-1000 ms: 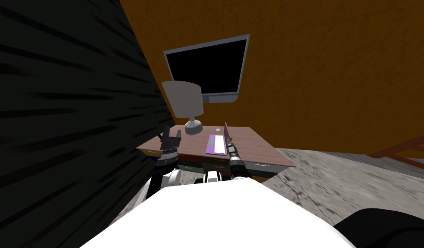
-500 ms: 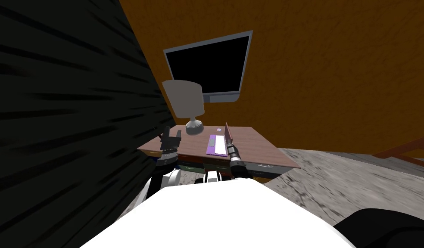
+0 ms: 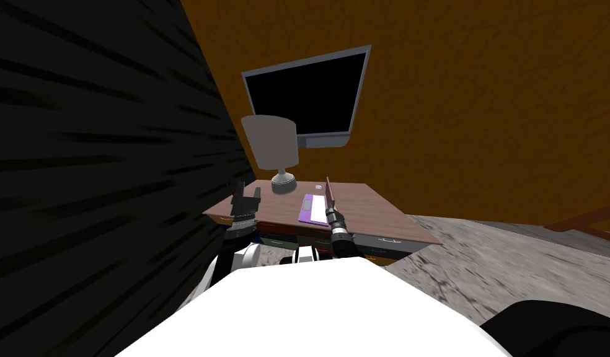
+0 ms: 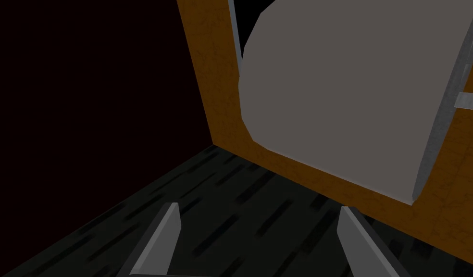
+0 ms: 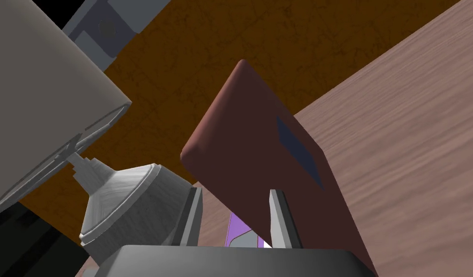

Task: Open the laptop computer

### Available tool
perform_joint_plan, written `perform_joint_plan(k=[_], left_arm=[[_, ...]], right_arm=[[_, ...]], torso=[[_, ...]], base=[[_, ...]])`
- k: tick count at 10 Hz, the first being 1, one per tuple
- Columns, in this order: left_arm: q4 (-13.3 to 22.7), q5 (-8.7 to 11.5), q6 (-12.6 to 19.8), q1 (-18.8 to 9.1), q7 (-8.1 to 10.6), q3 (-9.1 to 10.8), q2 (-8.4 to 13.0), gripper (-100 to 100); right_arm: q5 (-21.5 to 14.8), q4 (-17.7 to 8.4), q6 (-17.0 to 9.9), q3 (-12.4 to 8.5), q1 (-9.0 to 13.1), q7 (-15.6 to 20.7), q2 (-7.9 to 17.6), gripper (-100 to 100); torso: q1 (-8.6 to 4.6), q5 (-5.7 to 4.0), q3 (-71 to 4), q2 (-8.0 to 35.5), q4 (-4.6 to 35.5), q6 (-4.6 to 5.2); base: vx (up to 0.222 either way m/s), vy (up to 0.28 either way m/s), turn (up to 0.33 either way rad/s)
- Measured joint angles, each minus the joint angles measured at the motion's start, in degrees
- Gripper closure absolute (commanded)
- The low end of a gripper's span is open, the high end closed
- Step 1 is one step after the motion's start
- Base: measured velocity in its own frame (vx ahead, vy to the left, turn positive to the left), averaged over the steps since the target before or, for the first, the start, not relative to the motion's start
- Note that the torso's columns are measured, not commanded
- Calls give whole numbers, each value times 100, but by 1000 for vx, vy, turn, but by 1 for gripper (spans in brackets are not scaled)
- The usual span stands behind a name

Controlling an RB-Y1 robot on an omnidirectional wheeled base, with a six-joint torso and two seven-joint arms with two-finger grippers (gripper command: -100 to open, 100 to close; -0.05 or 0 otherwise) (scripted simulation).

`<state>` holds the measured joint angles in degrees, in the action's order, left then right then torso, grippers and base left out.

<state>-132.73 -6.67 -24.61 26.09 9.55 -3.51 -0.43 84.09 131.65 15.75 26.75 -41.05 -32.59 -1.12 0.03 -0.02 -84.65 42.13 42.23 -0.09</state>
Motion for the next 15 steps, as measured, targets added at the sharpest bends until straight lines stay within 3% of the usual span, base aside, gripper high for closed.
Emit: perform_joint_plan(k=[2,6,15], left_arm=[[0,0,0,0,0,0,0,0],[0,0,0,0,0,0,0,0],[0,0,0,0,0,0,0,0]], right_arm=[[-92,-22,-22,-10,-26,158,-3,100],[-698,-548,21,-248,425,386,-5,100],[-1258,-1128,-2,-387,795,666,-40,100]], torso=[[-14,-1,4,8,6,4],[12,-21,-11,-38,-52,-17],[-33,-35,-13,-40,-53,8]], base=[[0,48,-20],[-9,72,-19],[-4,39,-3]])
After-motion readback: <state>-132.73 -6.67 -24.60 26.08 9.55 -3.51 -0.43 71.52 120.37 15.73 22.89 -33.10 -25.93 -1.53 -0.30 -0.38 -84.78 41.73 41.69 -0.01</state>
